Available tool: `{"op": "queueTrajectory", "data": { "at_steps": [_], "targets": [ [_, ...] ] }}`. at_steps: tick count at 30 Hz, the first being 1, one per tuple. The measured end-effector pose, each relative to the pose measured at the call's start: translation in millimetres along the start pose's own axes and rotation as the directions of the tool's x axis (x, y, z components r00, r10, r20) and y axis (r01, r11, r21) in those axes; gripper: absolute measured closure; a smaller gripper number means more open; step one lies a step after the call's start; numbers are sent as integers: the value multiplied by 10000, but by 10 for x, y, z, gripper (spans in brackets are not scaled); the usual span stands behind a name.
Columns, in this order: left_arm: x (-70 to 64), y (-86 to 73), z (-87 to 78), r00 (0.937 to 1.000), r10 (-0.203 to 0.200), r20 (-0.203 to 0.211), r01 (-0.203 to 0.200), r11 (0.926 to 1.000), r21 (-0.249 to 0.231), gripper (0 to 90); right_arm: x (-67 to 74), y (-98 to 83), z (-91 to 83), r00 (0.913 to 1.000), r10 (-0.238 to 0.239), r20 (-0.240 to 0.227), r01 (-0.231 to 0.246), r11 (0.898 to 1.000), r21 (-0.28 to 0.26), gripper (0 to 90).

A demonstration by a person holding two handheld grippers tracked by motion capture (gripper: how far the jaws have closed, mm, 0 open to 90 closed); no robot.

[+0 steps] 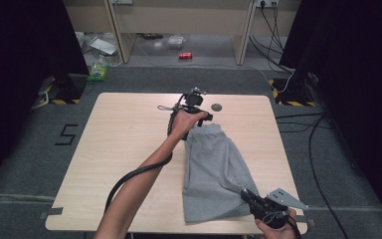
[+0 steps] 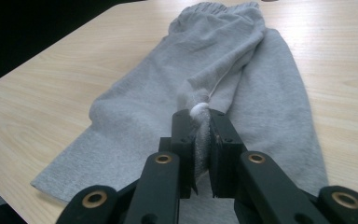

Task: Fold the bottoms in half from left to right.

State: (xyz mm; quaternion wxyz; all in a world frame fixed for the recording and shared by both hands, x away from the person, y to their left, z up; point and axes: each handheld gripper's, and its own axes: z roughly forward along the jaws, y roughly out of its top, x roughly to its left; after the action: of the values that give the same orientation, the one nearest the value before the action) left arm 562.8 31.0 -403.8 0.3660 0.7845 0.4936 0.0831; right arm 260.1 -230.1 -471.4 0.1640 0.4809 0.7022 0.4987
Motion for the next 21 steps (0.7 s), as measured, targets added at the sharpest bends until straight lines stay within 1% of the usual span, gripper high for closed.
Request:
{"op": "queueTrajectory", "data": {
  "at_steps": [3, 4, 5, 8, 11, 13, 16, 17, 21],
  "targets": [
    [149, -66, -37, 9999, -98, -131, 100, 9998, 176, 434, -43, -29, -42, 9999, 57, 135, -57, 10000, 59, 823],
    [230, -106, -57, 9997, -178, -177, 182, 9996, 224, 427, -92, -62, -88, 9994, 150, 302, -152, 9999, 66, 823],
    [230, -106, -57, 9997, -178, -177, 182, 9996, 224, 426, -92, -62, -88, 9994, 150, 302, -152, 9999, 66, 823],
    [325, -169, -72, 9994, -224, -269, 233, 9993, 299, 421, -159, -105, -164, 9977, 405, 548, -404, 9992, -26, 823],
    [391, -211, -81, 9991, -321, -271, 330, 9989, 335, 406, -216, -137, -245, 9953, 453, 852, -445, 9989, -118, 824],
    [435, -245, -83, 9991, -321, -294, 333, 9986, 419, 392, -241, -153, -269, 9944, 450, 956, -439, 9989, -132, 823],
    [501, -304, -91, 9989, -363, -300, 378, 9980, 506, 388, -259, -160, -279, 9926, 449, 1131, -455, 9990, 25, 823],
    [523, -319, -96, 9988, -399, -289, 414, 9978, 519, 386, -265, -164, -274, 9919, 305, 1237, -325, 9994, 138, 823],
    [583, -363, -116, 9986, -471, -258, 485, 9972, 562, 380, -291, -190, -271, 9899, 372, 1368, -426, 9984, 364, 819]
  ]
}}
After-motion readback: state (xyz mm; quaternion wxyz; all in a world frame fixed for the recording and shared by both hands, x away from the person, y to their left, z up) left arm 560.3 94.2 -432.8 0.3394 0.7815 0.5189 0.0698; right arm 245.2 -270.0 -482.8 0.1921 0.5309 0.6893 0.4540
